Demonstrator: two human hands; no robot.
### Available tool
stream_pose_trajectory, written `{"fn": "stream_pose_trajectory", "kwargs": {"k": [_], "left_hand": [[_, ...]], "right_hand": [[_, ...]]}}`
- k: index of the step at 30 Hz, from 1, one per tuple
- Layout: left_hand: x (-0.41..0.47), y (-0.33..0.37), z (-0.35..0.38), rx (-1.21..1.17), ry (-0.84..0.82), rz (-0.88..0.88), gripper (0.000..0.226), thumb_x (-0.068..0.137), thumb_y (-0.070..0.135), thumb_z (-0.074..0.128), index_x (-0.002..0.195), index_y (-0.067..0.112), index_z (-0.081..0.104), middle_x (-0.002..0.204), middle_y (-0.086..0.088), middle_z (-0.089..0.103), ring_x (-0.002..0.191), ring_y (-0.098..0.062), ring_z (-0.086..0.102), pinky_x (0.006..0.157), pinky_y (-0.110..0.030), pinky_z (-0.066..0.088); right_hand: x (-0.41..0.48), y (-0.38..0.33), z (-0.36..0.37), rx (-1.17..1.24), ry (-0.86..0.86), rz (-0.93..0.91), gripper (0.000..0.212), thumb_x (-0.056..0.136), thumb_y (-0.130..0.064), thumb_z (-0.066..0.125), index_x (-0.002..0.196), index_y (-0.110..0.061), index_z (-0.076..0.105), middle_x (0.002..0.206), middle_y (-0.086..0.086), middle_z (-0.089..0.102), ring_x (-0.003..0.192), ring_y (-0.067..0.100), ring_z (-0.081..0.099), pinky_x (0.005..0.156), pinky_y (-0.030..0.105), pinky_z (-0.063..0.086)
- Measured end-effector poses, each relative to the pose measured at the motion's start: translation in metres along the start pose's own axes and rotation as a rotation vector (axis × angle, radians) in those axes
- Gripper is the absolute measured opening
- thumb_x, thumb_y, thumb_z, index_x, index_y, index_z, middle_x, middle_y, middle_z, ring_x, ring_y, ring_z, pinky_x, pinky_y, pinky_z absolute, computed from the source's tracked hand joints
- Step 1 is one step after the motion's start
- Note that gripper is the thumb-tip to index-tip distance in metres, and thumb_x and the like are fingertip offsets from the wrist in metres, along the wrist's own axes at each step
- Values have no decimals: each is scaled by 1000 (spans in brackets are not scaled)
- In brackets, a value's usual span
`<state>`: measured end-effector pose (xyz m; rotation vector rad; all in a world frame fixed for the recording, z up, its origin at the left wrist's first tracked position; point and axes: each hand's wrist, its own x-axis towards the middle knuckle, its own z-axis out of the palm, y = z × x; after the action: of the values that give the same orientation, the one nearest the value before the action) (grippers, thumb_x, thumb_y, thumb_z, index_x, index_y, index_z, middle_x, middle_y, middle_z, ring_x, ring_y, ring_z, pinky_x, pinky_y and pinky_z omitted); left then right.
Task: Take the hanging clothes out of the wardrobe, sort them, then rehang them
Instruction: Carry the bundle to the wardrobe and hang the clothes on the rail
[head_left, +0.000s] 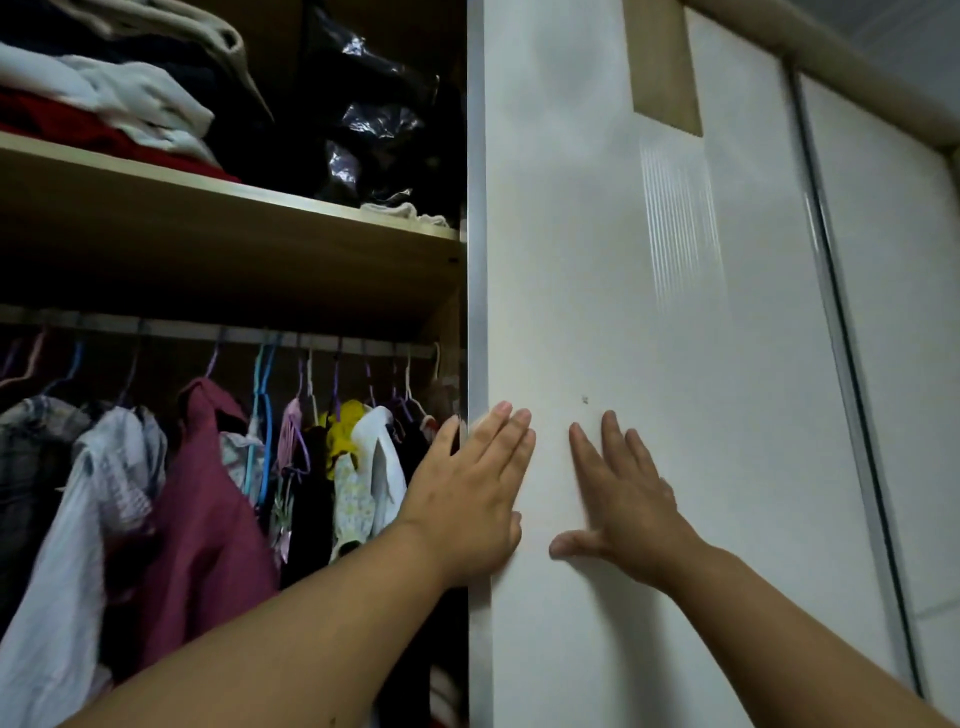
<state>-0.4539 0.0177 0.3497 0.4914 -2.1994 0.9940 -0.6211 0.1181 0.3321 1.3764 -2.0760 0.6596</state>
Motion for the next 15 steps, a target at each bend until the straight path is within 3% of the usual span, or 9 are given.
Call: {"fn": "stream_pose_trajectory", "kwargs": {"k": [3,5,11,15], "left_hand": [[-4,-10,3,-34,48,48,66,85,37,29,147,12,30,155,-8,27,143,-25,25,106,-55,33],[-5,-14,6,-43,104,87,62,82,35,35,139,12,45,147,-8,42,135,-25,40,96,-54,44],[-5,-19,6,-27,123,93,62,80,38,37,136,15,49,145,-6,45,133,-23,43,93,-54,45],[-11,-24,5,-15,135,90,62,76,38,40,132,16,53,143,-6,48,131,-22,45,92,-54,46]], "right_hand": [[1,5,8,38,16,-28,117,67,-74,59,143,-39,-23,147,-9,-40,142,23,-28,116,54,15],[1,6,11,51,32,-34,115,68,-74,58,142,-42,-24,140,-13,-45,141,21,-29,117,54,13],[-1,4,12,59,46,-34,114,69,-72,60,140,-45,-25,139,-14,-44,141,19,-29,118,51,10],[-2,-5,12,36,47,-21,114,69,-72,60,142,-42,-22,148,-9,-38,142,21,-26,118,48,13]]}}
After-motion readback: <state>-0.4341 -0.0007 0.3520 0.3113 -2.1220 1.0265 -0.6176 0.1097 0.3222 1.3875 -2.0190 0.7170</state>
